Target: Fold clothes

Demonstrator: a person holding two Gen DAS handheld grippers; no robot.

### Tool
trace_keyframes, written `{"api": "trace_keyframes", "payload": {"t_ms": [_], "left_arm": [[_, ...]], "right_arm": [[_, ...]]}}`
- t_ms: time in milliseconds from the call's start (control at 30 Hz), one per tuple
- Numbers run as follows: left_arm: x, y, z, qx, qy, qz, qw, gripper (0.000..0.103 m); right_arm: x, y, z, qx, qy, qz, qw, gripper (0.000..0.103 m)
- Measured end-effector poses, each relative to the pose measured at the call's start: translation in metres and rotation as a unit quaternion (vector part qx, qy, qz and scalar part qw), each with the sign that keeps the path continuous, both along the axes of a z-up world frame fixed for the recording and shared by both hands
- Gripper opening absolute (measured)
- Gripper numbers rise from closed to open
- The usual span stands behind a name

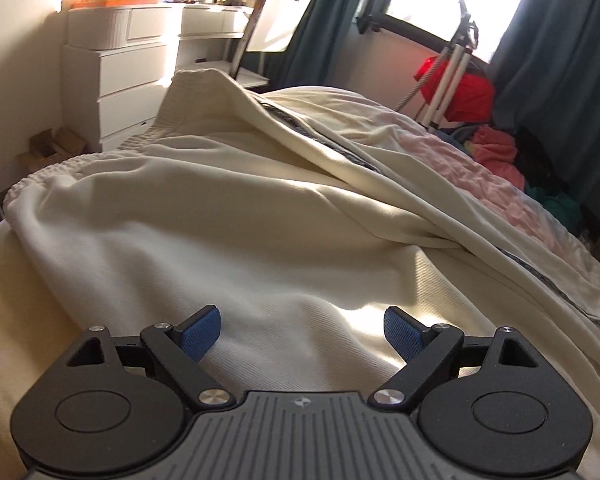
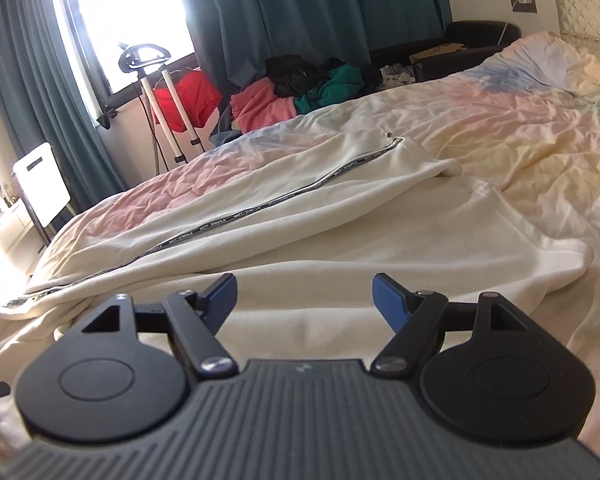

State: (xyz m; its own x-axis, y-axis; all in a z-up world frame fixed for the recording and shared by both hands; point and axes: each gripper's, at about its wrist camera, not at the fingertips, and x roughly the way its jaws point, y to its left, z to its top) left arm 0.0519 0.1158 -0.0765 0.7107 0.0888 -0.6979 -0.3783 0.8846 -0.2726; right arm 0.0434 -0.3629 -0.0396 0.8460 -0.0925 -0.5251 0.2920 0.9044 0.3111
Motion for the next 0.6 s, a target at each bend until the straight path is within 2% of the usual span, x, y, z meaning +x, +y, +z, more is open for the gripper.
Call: {"api": "trace_keyframes", "payload": {"t_ms": [100, 167, 267, 367, 467, 533, 600], "left_arm": [[-0.005, 0.028, 0.002, -0.025, 0.012, 0.054, 0.9982, 0.090], [-0.014, 0.046, 0.005, -0.034, 0.021, 0.115, 0.9926, 0.090], [-0.026, 0.076, 0.010, -0.065, 0.027, 0.195, 0.9782, 0.090], [-0.031, 0.105, 0.007, -0.129, 0.048, 0.248, 0.9588, 0.090], [-0.031, 0.124, 0.000, -0.173, 0.082, 0.257, 0.9474, 0.090], [-0.028, 0.128, -0.002, -0.181, 0.100, 0.250, 0.9459, 0.091], [-0.018, 0.127, -0.005, -0.184, 0.112, 0.220, 0.9513, 0.095]], "right_arm": [[0.000, -0.003, 0.000, 0.011, 0.000, 0.001, 1.000, 0.076], [0.000, -0.005, 0.000, 0.015, 0.001, 0.003, 1.000, 0.076], [0.000, -0.009, -0.002, 0.025, 0.006, 0.008, 1.000, 0.076], [0.001, -0.013, -0.005, 0.041, 0.012, 0.008, 0.999, 0.076], [0.001, -0.015, -0.005, 0.052, 0.011, 0.010, 0.999, 0.076], [0.001, -0.016, -0.005, 0.058, 0.010, 0.011, 0.998, 0.076], [0.002, -0.016, -0.005, 0.062, 0.009, 0.013, 0.998, 0.076]]}}
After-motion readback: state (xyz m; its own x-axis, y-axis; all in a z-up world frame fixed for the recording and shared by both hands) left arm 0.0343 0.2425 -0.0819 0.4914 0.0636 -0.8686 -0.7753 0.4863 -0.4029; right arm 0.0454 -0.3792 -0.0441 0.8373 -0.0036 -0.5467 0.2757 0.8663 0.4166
